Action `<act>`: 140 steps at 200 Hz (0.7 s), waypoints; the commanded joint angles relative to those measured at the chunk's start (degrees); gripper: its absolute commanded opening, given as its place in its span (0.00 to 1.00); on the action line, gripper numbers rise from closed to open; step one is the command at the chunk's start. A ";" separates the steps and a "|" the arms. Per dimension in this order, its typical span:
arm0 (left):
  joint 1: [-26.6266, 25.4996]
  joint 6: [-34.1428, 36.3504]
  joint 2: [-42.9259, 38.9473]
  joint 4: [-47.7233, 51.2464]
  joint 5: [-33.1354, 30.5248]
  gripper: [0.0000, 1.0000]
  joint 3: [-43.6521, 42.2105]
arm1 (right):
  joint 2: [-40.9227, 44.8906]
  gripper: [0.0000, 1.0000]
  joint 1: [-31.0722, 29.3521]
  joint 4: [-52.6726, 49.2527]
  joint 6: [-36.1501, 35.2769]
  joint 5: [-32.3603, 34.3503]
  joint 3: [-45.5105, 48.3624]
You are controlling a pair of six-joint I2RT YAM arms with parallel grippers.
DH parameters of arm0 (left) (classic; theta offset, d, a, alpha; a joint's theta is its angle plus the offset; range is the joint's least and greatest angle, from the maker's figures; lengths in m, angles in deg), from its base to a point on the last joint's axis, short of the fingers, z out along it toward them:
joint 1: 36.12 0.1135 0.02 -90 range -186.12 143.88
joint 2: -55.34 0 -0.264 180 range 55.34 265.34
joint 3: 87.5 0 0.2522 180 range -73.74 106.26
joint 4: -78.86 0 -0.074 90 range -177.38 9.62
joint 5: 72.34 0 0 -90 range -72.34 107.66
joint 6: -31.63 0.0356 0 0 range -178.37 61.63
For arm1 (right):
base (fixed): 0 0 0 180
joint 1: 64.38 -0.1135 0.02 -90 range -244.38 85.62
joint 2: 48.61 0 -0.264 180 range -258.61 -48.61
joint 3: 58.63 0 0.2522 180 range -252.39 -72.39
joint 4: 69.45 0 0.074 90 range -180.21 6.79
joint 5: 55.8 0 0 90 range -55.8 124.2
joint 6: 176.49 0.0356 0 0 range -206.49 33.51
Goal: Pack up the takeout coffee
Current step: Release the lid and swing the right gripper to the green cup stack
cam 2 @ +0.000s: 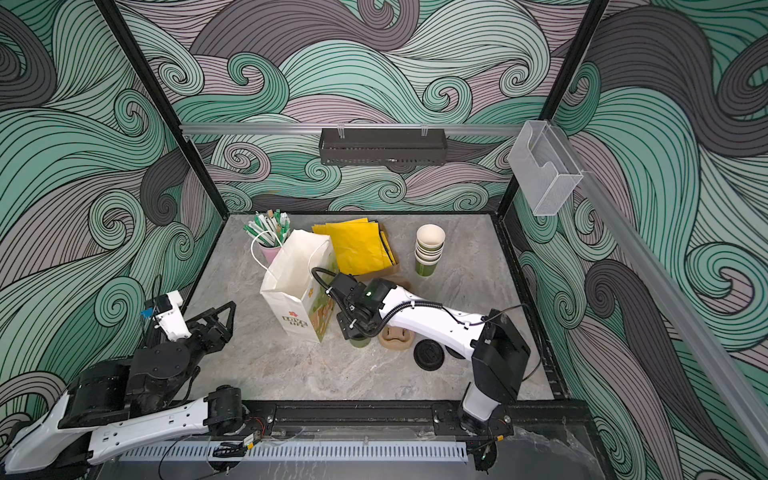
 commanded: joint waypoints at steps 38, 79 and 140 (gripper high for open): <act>-0.30 6.20 3.02 -1.27 1.74 0.64 4.06 | 2.56 0.93 0.19 -0.31 -0.61 -1.34 -1.26; -0.30 13.67 5.11 -5.94 3.30 0.66 6.06 | 9.85 0.97 0.41 -0.76 -0.56 -1.62 -0.39; -0.25 43.05 16.84 -28.96 14.44 0.74 16.78 | 26.69 0.85 17.51 -6.06 -4.78 3.09 1.23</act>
